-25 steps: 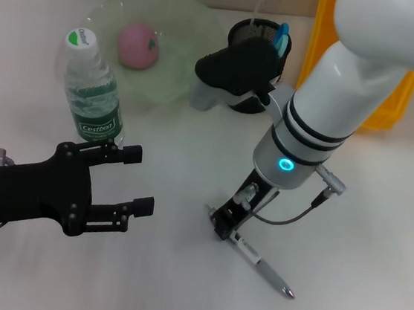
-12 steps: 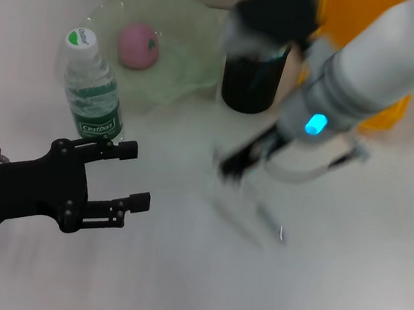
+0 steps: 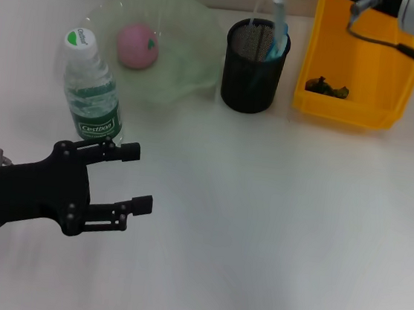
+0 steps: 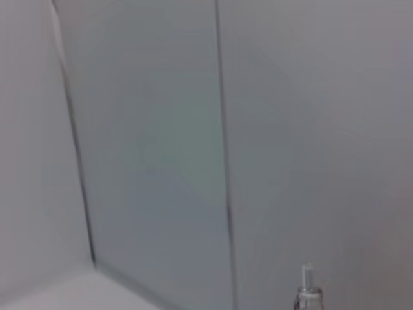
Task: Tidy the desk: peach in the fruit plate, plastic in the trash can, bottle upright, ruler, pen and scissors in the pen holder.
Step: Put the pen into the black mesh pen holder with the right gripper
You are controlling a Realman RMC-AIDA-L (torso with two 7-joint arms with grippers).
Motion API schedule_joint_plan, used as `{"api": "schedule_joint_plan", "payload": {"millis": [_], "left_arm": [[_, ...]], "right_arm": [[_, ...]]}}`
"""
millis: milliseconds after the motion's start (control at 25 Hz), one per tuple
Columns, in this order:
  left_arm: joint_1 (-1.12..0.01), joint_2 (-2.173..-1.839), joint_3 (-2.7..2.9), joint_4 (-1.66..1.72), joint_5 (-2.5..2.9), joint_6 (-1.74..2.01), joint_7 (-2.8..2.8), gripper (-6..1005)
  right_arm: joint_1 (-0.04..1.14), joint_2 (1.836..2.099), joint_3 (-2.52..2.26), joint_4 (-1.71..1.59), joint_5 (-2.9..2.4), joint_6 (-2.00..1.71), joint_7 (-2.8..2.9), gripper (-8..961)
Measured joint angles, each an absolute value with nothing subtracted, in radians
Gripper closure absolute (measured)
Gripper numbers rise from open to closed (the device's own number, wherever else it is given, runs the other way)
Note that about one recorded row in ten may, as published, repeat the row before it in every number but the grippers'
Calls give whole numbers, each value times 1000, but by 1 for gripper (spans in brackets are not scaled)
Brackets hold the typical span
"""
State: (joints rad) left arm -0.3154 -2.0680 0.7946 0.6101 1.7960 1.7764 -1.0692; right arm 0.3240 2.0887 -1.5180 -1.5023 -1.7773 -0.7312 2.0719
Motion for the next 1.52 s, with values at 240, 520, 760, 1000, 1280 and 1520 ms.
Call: {"api": "schedule_joint_plan", "payload": {"millis": [240,520,760,1000,1280,1520], "left_arm": [[-322,-2068,797,585,1787,1776,-1064,199],[-322,-2068,800,581,1785,1776,-1064,199],[-325,-2067,799,562,1785,1776,-1069,199],[-325,-2067,800,561,1785,1776,-1072,199],[-326,-2068,798,560,1785,1776,-1072,199],[-327,-2068,796,560,1786,1776,-1068,199]], "right_arm": [[318,2090,-1590,-1217,-1042,-752,1207,836],[393,2089,-1608,-873,-630,-911,720,834],[489,2089,-1606,-624,-469,-1026,572,817],[547,2091,-1599,-525,-449,-1022,562,799],[637,2091,-1604,-395,-402,-997,567,779],[684,2092,-1610,-338,-387,-947,601,761]]}}
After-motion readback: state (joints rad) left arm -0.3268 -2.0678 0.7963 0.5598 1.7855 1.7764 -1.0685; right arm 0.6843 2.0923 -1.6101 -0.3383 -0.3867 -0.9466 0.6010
